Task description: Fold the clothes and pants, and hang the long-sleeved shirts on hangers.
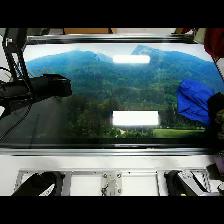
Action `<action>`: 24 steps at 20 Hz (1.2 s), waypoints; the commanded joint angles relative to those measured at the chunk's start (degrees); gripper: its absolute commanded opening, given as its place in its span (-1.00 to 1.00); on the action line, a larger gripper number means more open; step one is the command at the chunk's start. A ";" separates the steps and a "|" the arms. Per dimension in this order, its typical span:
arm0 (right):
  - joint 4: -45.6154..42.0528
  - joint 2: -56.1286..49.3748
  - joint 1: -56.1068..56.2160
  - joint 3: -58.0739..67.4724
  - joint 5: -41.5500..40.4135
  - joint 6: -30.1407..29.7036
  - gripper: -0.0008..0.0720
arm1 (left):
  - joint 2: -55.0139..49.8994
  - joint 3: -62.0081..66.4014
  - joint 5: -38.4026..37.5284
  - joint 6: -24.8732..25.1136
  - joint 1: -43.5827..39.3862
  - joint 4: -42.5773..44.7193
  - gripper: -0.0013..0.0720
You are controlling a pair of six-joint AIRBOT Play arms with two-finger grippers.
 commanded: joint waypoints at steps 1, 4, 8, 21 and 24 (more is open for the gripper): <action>-2.45 0.72 0.02 0.20 0.92 0.09 -0.94 | 0.02 -0.02 -0.04 -0.04 -0.04 -0.02 -0.93; -2.43 3.98 0.39 0.17 1.97 -11.15 -0.95 | 0.02 -0.02 0.02 -0.04 -0.04 -0.02 -0.93; -1.99 7.34 3.98 0.15 2.86 -16.98 -0.95 | 0.04 -0.02 0.42 -0.04 -0.04 0.00 -0.93; -4.13 9.40 10.47 8.76 -3.21 -12.59 -0.95 | 0.00 -0.02 0.26 0.02 -0.04 0.02 -0.93; -20.06 4.68 10.47 14.97 -2.69 3.02 -0.95 | 0.02 -0.02 0.02 0.02 -0.04 0.00 -0.93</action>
